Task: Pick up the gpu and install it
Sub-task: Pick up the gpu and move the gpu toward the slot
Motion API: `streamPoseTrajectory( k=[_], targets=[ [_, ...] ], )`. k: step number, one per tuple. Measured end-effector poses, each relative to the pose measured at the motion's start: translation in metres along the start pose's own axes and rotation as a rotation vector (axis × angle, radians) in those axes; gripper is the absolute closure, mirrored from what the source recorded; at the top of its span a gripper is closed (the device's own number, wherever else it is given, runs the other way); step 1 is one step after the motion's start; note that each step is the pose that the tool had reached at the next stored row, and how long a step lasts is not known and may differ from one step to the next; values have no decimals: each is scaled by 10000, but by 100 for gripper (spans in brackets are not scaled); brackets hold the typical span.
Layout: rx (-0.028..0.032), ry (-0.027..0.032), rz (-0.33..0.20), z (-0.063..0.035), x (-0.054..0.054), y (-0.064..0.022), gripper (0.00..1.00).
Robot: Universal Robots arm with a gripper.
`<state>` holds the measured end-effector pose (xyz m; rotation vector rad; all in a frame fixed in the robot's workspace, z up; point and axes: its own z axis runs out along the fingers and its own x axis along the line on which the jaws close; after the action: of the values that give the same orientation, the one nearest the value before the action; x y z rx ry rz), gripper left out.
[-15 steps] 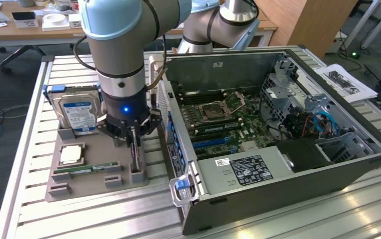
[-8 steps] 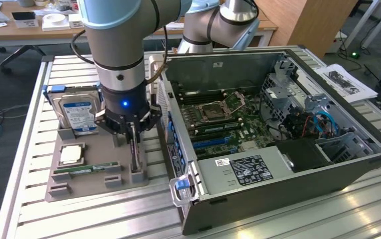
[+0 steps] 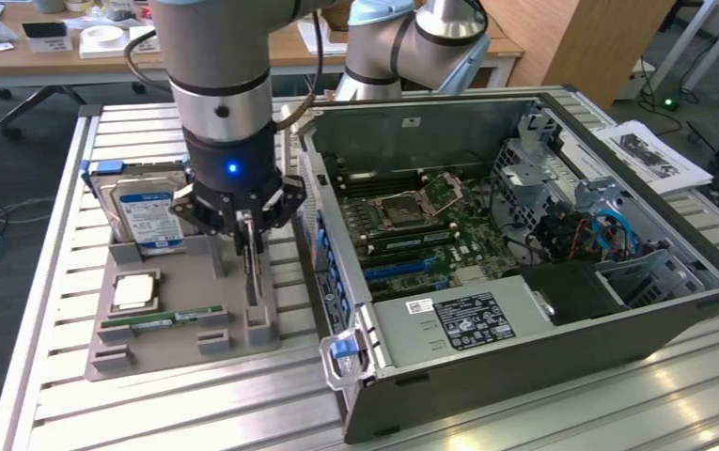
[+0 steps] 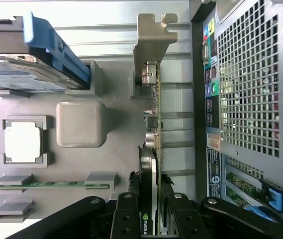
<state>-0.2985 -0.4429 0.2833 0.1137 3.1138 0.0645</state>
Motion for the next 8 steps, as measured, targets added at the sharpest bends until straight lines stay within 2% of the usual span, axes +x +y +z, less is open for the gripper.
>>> streamPoseTrajectory(
  k=[8],
  targets=[
    [1, 1, 0, -355, -8, 15, 73]
  ],
)
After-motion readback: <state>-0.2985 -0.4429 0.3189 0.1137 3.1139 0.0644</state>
